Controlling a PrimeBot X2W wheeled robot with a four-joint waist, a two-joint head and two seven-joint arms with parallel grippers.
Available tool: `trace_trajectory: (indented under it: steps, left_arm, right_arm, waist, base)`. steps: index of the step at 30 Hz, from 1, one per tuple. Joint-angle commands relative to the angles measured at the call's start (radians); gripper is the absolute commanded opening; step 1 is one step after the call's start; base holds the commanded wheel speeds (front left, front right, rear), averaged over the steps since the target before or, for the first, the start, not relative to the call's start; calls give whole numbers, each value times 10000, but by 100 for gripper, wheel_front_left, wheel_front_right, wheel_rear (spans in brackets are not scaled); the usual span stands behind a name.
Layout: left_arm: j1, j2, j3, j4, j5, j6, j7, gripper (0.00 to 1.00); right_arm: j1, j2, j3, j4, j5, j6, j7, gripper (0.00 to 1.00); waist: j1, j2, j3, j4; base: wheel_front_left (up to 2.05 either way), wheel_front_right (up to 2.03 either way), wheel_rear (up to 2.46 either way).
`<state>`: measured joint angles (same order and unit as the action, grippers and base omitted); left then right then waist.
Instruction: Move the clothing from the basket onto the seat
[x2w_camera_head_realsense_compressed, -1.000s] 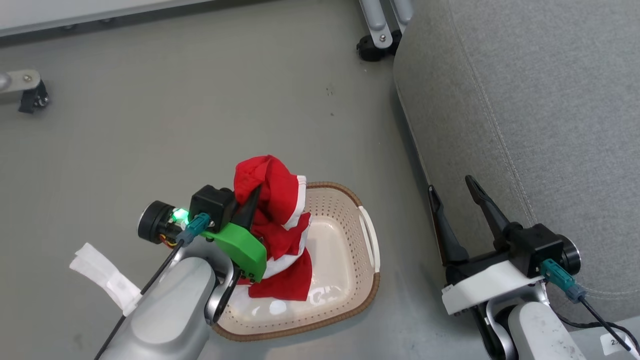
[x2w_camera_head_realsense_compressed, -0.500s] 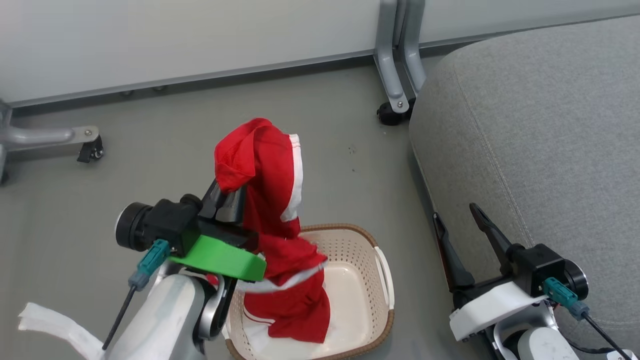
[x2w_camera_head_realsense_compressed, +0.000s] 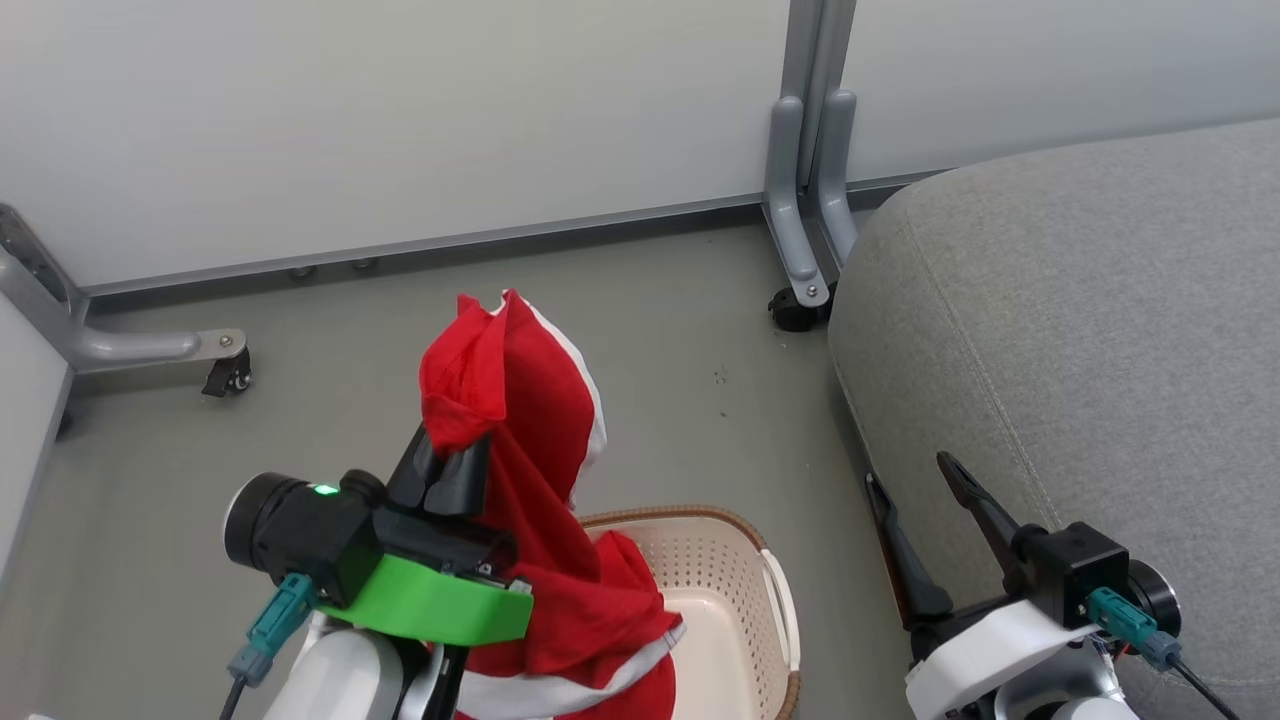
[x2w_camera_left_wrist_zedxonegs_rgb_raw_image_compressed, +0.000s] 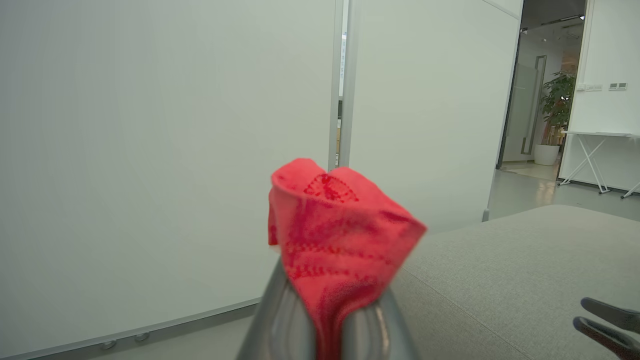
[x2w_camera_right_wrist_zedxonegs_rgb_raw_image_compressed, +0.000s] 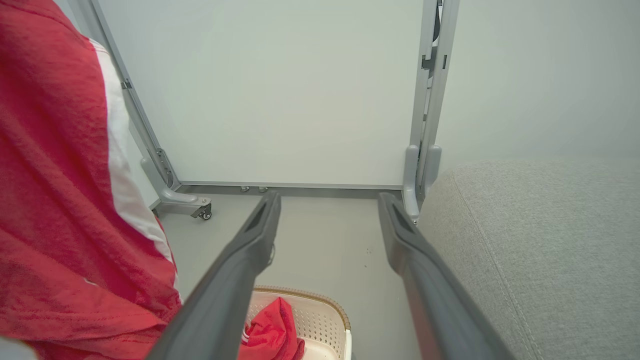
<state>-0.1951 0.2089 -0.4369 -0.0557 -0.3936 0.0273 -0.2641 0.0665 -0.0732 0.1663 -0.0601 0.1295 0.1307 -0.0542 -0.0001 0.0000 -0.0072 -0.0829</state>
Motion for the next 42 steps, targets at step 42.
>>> trace_trajectory:
  steps: [42]
  left_arm:
    - [591, -145, 4, -437, 77, -40, 32, 0]
  right_arm:
    - [-1214, -98, 3528, 551, 1351, 1, 274, 100]
  waist:
    - [1, 0, -212, 173]
  base:
    - [0, 0, 0]
